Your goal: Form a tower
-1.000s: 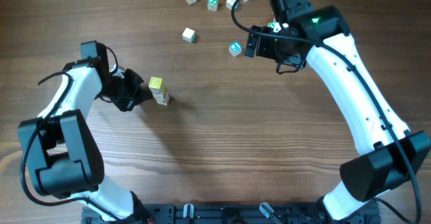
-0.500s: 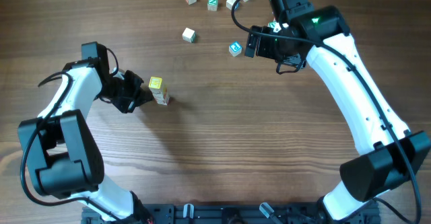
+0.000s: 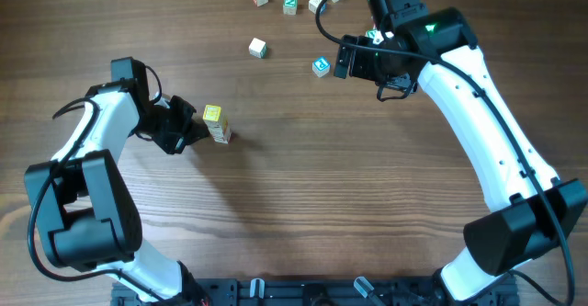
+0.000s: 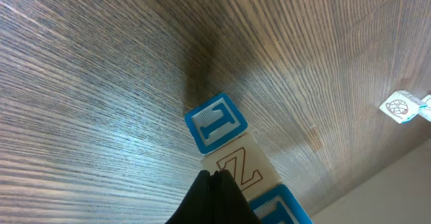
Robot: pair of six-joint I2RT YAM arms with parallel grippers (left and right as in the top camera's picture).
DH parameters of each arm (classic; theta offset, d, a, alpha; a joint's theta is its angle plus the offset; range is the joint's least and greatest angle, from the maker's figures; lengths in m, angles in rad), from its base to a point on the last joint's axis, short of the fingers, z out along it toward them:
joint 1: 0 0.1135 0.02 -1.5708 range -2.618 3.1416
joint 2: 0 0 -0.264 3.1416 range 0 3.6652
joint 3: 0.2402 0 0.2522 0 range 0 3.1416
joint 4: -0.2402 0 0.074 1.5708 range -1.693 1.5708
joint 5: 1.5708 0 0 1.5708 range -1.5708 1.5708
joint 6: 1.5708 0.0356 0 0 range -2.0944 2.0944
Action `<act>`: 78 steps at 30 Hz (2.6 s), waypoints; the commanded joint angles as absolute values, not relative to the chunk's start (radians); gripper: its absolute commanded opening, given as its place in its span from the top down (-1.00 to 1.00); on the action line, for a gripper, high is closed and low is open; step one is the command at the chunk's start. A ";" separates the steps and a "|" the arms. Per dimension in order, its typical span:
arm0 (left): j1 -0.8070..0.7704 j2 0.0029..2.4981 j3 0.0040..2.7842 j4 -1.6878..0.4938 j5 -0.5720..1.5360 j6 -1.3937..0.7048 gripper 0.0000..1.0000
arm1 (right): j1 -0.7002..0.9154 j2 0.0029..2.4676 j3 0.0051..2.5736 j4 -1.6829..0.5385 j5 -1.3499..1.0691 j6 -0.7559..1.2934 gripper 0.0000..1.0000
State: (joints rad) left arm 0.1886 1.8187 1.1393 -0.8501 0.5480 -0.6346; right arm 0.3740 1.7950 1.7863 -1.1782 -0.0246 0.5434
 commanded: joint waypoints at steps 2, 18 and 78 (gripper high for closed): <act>0.187 1.822 1.131 -0.854 0.561 -0.645 0.92 | 0.371 1.794 1.779 -1.180 -0.010 0.524 -0.99; 0.187 1.822 1.131 -0.868 0.561 -0.645 0.92 | 0.371 1.794 1.779 -1.180 -0.010 0.524 -0.99; 0.205 1.822 1.131 -0.793 0.516 -0.584 0.92 | 0.372 1.794 1.778 -1.149 0.030 0.602 -0.99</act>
